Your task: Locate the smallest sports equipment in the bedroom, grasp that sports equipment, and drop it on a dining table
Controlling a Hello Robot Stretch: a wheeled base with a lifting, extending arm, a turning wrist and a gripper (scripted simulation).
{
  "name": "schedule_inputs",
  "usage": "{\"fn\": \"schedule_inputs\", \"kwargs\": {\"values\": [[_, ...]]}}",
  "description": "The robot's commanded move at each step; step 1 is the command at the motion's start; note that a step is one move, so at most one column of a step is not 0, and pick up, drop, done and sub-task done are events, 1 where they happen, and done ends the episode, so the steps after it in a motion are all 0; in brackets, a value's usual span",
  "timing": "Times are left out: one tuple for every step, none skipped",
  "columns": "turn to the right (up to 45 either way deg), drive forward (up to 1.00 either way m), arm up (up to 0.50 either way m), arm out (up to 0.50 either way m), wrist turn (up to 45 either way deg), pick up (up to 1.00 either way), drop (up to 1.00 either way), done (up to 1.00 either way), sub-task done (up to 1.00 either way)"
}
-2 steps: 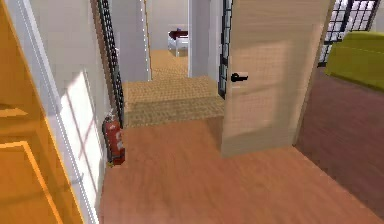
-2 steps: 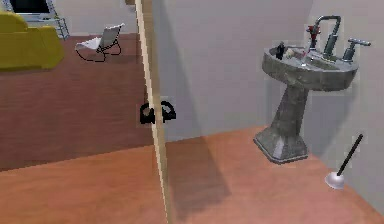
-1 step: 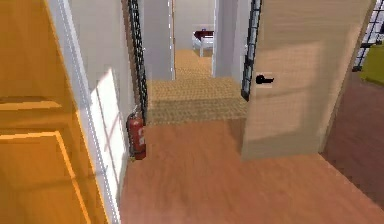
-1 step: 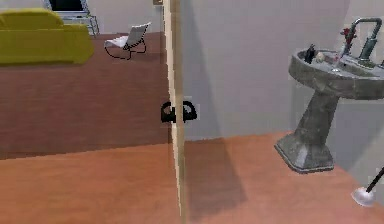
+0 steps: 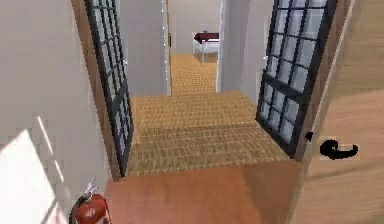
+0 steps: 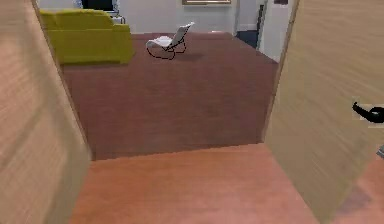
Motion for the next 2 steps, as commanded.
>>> {"fn": "schedule_inputs", "kwargs": {"values": [[0.0, 1.00, 0.00, 0.00, 0.0, 0.00, 0.00, 0.00, 0.00], [0.0, 1.00, 0.00, 0.00, 0.0, 0.00, 0.00, 0.00, 0.00]]}}
